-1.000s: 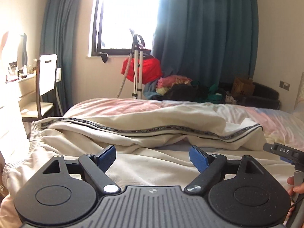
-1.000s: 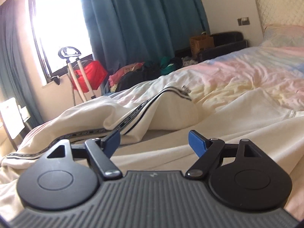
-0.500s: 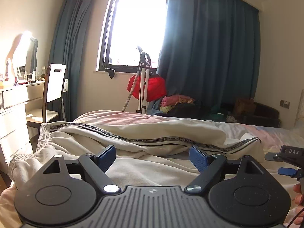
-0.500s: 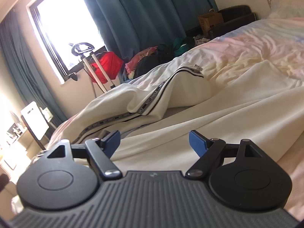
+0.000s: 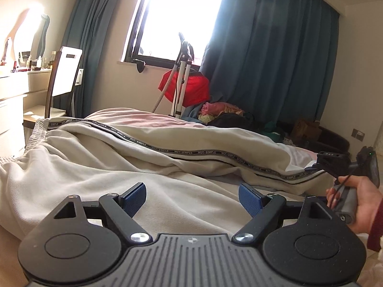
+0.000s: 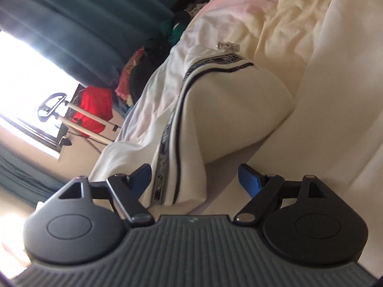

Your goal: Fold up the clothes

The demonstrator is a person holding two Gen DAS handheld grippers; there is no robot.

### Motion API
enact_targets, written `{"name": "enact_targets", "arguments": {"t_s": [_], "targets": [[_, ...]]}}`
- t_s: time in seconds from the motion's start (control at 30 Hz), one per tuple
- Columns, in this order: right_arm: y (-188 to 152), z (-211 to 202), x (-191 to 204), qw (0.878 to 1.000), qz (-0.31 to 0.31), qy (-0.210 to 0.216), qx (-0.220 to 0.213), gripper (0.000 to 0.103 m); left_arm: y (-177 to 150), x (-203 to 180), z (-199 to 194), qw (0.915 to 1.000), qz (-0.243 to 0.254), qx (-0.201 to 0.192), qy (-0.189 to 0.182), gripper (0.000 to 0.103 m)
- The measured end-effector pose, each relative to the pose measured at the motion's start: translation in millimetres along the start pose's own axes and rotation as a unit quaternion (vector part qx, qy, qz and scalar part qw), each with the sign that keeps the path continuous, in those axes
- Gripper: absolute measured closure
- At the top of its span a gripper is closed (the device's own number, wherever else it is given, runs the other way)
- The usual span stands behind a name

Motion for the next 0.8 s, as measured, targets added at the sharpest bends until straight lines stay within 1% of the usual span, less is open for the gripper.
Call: {"name": "enact_targets", "arguments": {"t_s": [0.03, 0.07, 0.1, 0.13, 0.2, 0.23, 0.27, 0.33, 0.4, 0.43, 0.47, 0.5, 0.57, 0.67, 0.77, 0.8], "targets": [[6, 9, 1, 1.0, -0.004, -0.003, -0.011, 0.021, -2, 0, 3, 1.0, -0.001, 0.002, -0.001, 0.017], [12, 17, 4, 1.0, -0.015, -0.016, -0.02, 0.022, -3, 0, 6, 1.0, 0.001, 0.002, -0.003, 0.017], [18, 25, 6, 0.999, -0.026, -0.028, -0.029, 0.031, -3, 0, 10, 1.0, 0.002, 0.002, -0.003, 0.017], [24, 34, 9, 0.998, -0.037, -0.04, -0.038, 0.054, -4, -1, 13, 1.0, 0.002, 0.004, -0.004, 0.017], [37, 45, 17, 0.994, -0.061, -0.063, -0.061, 0.094, -4, 0, 23, 0.9999, 0.002, 0.009, -0.01, 0.017], [45, 46, 24, 0.991, -0.076, -0.072, -0.079, 0.095, -6, 0, 27, 0.9999, 0.004, 0.01, -0.011, 0.017], [53, 42, 35, 0.988, -0.092, -0.073, -0.101, 0.095, -7, 1, 31, 0.9999, 0.006, 0.013, -0.01, 0.017], [71, 31, 61, 0.979, -0.127, -0.061, -0.148, 0.096, -10, 3, 37, 0.9998, 0.002, 0.021, -0.002, 0.018], [85, 17, 82, 0.968, -0.168, -0.046, -0.183, 0.096, -12, 6, 40, 0.9996, -0.005, 0.027, 0.002, 0.018], [91, 11, 85, 0.96, -0.193, -0.043, -0.197, 0.096, -13, 7, 41, 0.9995, -0.008, 0.029, 0.002, 0.018], [96, 7, 82, 0.955, -0.211, -0.047, -0.203, 0.096, -14, 8, 41, 0.9995, -0.01, 0.031, 0.002, 0.018], [104, 6, 70, 0.953, -0.219, -0.059, -0.199, 0.096, -13, 8, 40, 0.9995, -0.011, 0.031, 0.001, 0.018], [114, 7, 31, 0.959, -0.203, -0.086, -0.178, 0.096, -13, 8, 38, 0.9995, -0.012, 0.031, 0.001, 0.018], [117, 9, -38, 0.971, -0.16, -0.117, -0.136, 0.094, -12, 6, 33, 0.9996, -0.002, 0.028, 0.005, 0.018], [112, 3, -68, 0.979, -0.126, -0.09, -0.131, 0.096, -12, 1, 30, 0.9995, 0.016, 0.024, 0.01, 0.018], [112, 3, -70, 0.98, -0.122, -0.088, -0.129, 0.096, -12, -2, 30, 0.9994, 0.022, 0.023, 0.012, 0.018]]}}
Point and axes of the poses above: each gripper's, at about its wrist camera, not at the fingertips, and z roughly the way its jaws point, x to its left, y to its top, the point moved 2 cm from there along z, roughly the way its jaws point, and after that the axes turned 15 degrees about z, right-handed, at the moved point
